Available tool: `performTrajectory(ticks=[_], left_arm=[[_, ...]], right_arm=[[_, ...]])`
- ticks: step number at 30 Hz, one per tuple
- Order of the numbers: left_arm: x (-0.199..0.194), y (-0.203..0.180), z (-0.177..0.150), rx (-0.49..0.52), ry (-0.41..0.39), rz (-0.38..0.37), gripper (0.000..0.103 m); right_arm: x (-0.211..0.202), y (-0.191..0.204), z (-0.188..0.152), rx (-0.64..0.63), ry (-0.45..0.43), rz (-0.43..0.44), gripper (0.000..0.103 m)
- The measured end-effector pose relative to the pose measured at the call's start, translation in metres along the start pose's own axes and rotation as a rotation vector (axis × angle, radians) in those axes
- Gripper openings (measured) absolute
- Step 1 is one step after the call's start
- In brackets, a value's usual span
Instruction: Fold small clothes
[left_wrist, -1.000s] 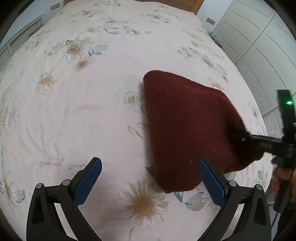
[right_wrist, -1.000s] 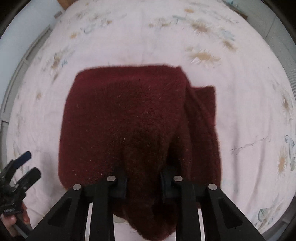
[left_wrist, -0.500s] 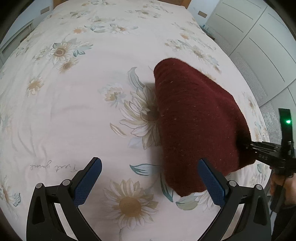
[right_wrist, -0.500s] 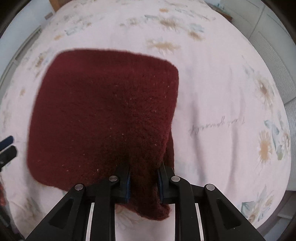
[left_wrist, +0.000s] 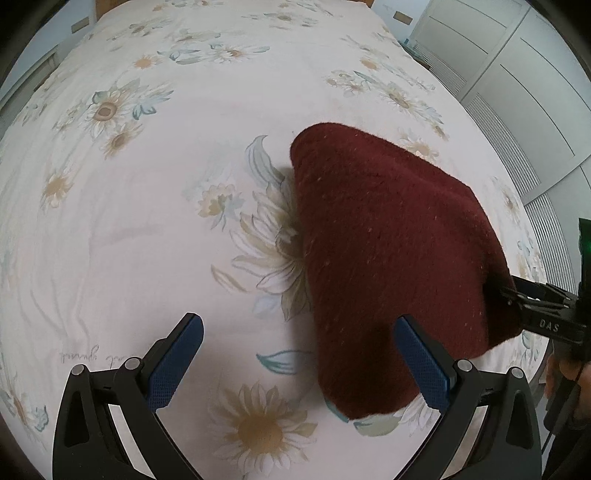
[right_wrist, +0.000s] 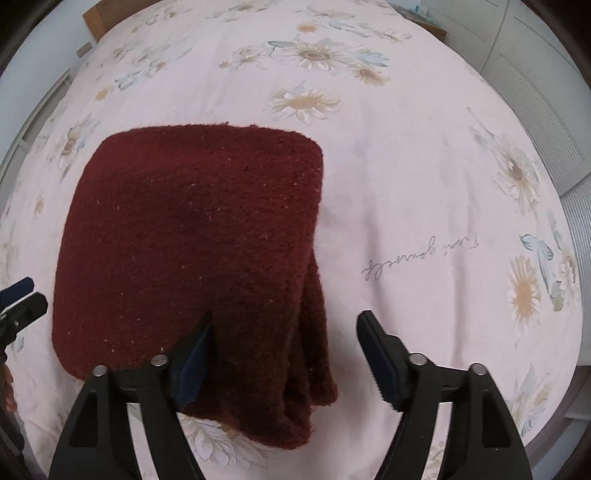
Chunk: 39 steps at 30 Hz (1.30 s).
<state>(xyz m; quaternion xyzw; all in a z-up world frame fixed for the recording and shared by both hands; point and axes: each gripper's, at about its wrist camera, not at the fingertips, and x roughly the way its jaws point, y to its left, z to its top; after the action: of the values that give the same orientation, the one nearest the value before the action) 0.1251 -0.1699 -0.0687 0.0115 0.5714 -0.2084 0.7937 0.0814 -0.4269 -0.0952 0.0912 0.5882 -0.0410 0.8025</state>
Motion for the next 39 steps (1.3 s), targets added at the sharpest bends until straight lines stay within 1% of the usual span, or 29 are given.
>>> performTrajectory(ticks=[6,8,9,10,13,17,22,26,29,30,32,33,34,35,36,39], left_arm=[[0.012,-0.009,0.02,-0.003,0.011,0.009,0.102],[0.021,-0.014,0.027,0.0,0.029,0.02,0.102],[0.026,-0.017,0.029,0.004,0.041,0.023,0.102],[0.032,-0.019,0.031,0.004,0.051,0.023,0.102],[0.043,-0.022,0.036,-0.023,0.062,0.011,0.102],[0.053,-0.027,0.037,-0.02,0.069,0.024,0.102],[0.071,-0.034,0.027,-0.01,0.08,0.047,0.103],[0.081,-0.035,0.022,-0.027,0.077,0.051,0.103],[0.083,-0.039,0.02,-0.001,0.075,0.065,0.103],[0.083,-0.041,0.021,0.006,0.073,0.069,0.103],[0.084,-0.041,0.021,0.012,0.072,0.066,0.102],[0.085,-0.041,0.021,0.01,0.073,0.057,0.098],[0.086,-0.041,0.021,0.005,0.075,0.039,0.096],[0.087,-0.04,0.021,0.001,0.077,0.022,0.091],[0.087,-0.04,0.02,0.002,0.079,0.016,0.089],[0.087,-0.045,0.021,0.024,0.077,0.025,0.085]], right_arm=[[-0.015,0.002,0.01,0.017,-0.06,0.049,0.087],[-0.012,0.006,0.015,0.01,-0.057,0.049,0.093],[-0.009,0.008,0.018,0.008,-0.051,0.051,0.099],[-0.006,0.009,0.019,0.007,-0.047,0.06,0.102],[0.007,0.014,0.021,0.018,-0.024,0.093,0.102],[0.031,0.014,0.019,0.01,0.005,0.087,0.102],[0.05,0.002,0.012,0.025,0.002,0.134,0.102],[0.062,-0.005,0.009,0.029,0.011,0.182,0.102],[0.066,-0.007,0.008,0.034,0.014,0.206,0.102],[0.067,-0.008,0.007,0.039,0.017,0.218,0.102],[0.07,-0.009,0.006,0.057,0.026,0.266,0.095],[0.07,-0.011,0.006,0.064,0.028,0.29,0.086],[0.07,-0.01,0.006,0.067,0.03,0.291,0.083],[0.069,-0.009,0.006,0.061,0.031,0.287,0.082],[0.068,-0.008,0.006,0.054,0.036,0.288,0.079],[0.065,-0.003,0.008,0.04,0.047,0.294,0.066]])
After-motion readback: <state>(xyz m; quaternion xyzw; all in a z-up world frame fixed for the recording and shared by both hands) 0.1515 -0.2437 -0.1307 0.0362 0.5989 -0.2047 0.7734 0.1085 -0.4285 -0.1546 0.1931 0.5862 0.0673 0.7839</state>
